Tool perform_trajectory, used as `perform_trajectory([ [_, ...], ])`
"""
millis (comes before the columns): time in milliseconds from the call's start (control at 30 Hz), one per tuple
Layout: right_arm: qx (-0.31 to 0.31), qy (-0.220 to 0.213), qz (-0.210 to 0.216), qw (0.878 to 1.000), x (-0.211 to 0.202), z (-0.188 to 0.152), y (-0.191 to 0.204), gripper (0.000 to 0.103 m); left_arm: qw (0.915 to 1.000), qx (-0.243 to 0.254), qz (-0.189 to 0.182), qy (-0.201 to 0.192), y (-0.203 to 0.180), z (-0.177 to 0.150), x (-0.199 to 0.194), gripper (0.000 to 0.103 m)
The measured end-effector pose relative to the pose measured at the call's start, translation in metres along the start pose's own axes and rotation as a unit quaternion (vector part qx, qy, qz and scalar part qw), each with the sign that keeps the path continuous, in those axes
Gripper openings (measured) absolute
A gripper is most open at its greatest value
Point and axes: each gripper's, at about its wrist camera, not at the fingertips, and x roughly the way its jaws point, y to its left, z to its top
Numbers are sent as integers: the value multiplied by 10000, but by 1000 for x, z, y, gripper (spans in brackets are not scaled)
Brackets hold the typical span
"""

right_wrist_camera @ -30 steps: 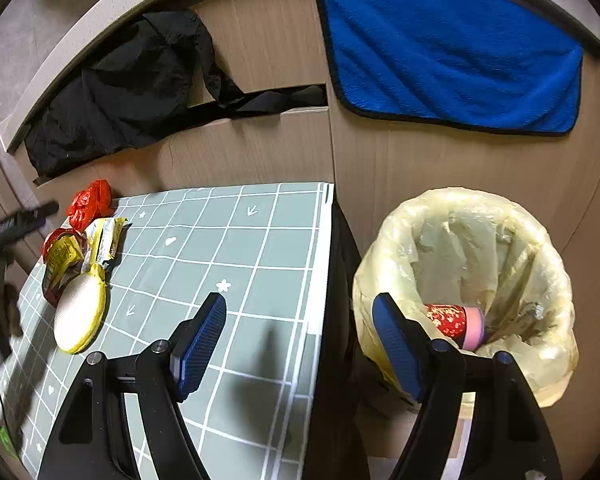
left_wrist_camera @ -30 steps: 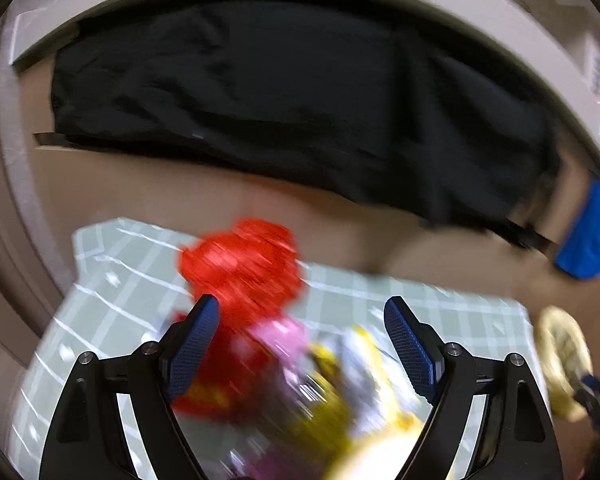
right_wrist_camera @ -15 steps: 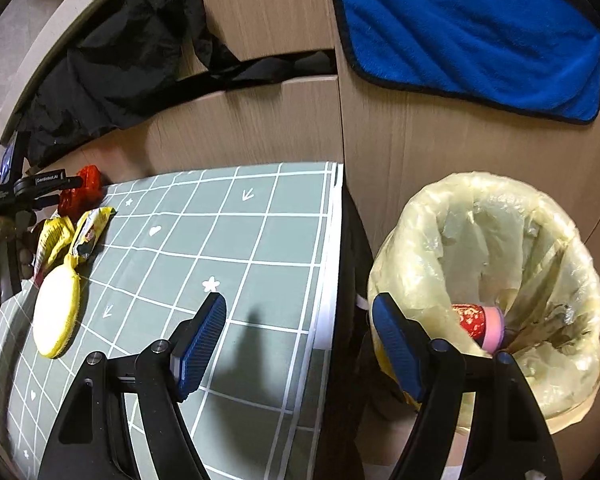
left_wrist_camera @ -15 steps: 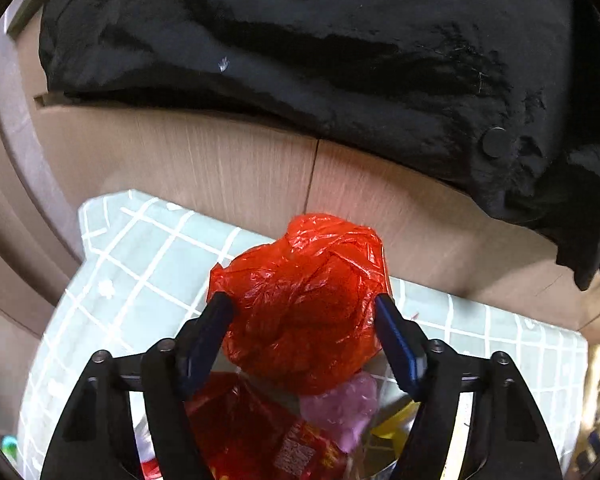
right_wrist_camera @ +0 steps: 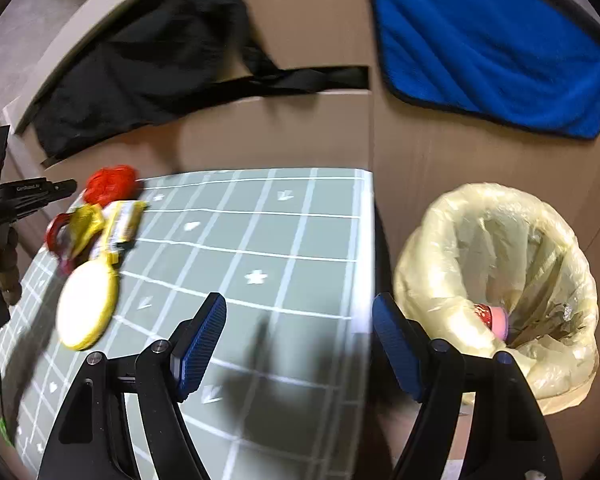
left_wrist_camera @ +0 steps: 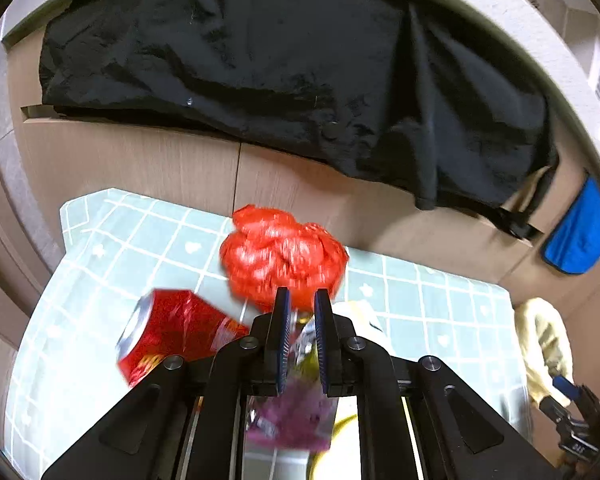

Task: Collect trash
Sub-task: 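Grasp the red plastic bag with the left gripper and lift it, then grasp the yellow snack packet with the right gripper while the left holds the red bag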

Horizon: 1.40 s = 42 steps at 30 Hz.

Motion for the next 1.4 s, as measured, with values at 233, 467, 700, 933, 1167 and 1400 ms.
perform_trajectory([
  [233, -143, -2, 108, 9998, -3, -1, 24, 73, 9992, 103, -373, -130, 11, -1, -3, 42],
  [467, -84, 77, 100, 9999, 9, -2, 19, 73, 9985, -199, -288, 427, 33, 35, 63, 92],
  [700, 63, 237, 133, 9996, 29, -5, 5, 73, 9936, -614, -159, 934, 35, 43, 108, 86],
  [933, 83, 288, 236, 9993, 33, -6, 7, 73, 9962, -283, -229, 789, 10, 38, 83, 59],
  [1167, -58, 233, 412, 9989, 23, -4, 27, 73, 9990, -160, -409, 100, 5, 14, -10, 59],
  [1400, -522, 107, 808, 9953, 19, 0, 83, 73, 9976, -241, -237, -605, 14, -8, -70, 59],
])
